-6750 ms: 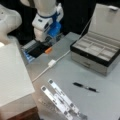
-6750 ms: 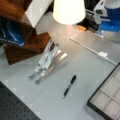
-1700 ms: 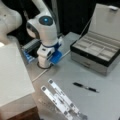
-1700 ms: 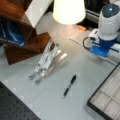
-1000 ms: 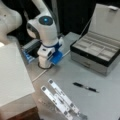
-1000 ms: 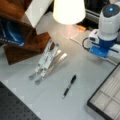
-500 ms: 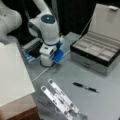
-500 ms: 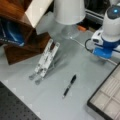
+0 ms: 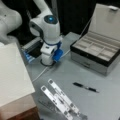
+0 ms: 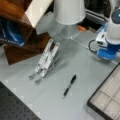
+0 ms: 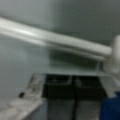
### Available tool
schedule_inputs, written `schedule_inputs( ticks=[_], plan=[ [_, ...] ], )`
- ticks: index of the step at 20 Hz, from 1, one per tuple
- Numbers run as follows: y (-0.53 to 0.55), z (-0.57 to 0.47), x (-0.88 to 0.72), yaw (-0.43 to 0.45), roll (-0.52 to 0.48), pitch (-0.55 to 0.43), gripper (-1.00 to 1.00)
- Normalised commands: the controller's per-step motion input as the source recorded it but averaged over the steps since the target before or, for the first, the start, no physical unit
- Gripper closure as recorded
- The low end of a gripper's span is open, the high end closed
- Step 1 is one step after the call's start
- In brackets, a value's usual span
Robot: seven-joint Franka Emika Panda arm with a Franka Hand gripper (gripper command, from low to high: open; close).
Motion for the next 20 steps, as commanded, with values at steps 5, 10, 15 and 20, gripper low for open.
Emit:
schedule_inputs(
  ticks=[5,10,15,20],
  plan=[
    [-0.25,0.08,-0.61,-0.089,0.111,-0.33,1.0],
    [-0.14,0.19,-0.39,-0.07,0.112,-0.264,1.0],
    [-0.13,0.15,-0.17,-0.036,0.112,-0.157,1.0],
    [-0.14,0.12,-0.08,-0.001,0.095,-0.054,1.0]
  ],
)
